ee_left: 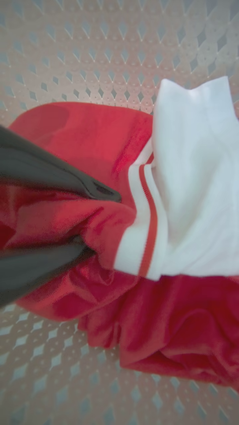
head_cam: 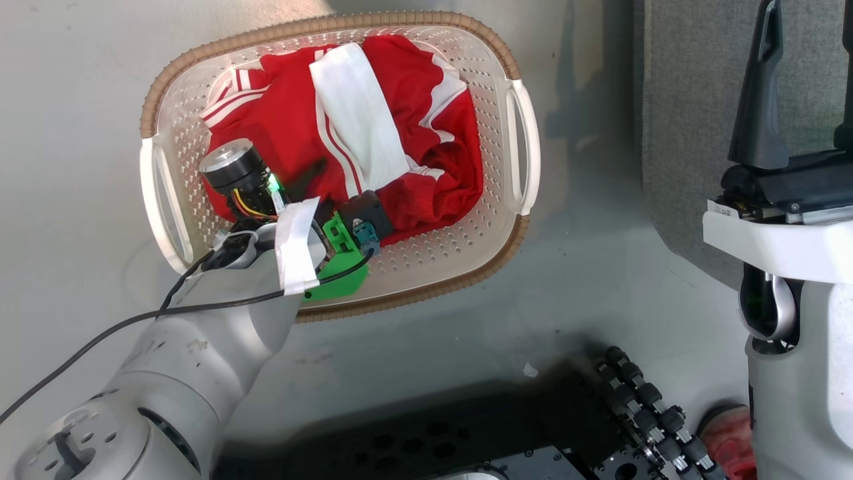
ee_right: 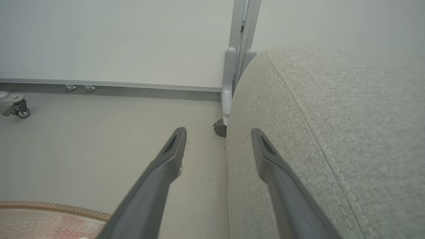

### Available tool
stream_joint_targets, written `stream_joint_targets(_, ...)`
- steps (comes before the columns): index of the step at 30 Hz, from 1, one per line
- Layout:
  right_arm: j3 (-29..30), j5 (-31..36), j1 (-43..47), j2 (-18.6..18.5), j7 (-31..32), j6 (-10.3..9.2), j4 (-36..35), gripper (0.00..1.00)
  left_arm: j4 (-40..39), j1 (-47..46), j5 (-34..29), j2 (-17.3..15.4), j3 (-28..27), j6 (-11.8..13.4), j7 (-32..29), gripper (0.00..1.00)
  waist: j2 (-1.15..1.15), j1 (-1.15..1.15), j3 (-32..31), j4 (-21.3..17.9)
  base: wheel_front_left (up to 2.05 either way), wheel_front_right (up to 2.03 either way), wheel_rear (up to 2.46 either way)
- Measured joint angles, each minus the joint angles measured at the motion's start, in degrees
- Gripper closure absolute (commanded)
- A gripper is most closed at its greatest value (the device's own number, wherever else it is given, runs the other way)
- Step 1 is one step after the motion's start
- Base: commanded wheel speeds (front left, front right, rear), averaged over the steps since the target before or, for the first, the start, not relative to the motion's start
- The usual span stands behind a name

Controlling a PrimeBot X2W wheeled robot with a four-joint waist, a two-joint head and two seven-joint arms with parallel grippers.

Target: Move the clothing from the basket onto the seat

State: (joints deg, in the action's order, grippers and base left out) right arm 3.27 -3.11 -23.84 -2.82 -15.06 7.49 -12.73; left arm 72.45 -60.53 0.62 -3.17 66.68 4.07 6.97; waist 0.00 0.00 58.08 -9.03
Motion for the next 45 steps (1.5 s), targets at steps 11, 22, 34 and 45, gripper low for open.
stream_joint_targets(11,-0.73,0.23,0.04,0.0,0.0,0.0,1.78,0.0,-0.69,2.94,5.97,-0.07,-3.64,-0.42,6.72,1.0,0.0,0.0,-3.82,0.21,0.0,0.0,0.0)
stream_joint_targets(22,-2.9,0.4,3.33,0.02,0.0,0.0,5.83,0.0,-11.84,13.45,15.36,-0.9,-12.05,-0.7,8.1,1.0,0.0,0.0,-14.47,1.24,0.0,0.0,0.0)
stream_joint_targets(34,-8.34,0.18,11.87,0.03,0.0,0.0,13.28,0.0,-24.79,32.63,20.91,-3.26,-24.36,-2.1,8.14,1.0,0.0,-0.01,-31.51,2.81,0.0,0.0,0.0)
stream_joint_targets(45,-11.58,-1.29,18.01,-0.91,0.0,0.0,17.02,0.0,-39.09,41.23,16.47,-2.97,-33.54,-2.16,8.14,1.0,0.0,-0.01,-45.93,4.22,0.0,0.0,0.0)
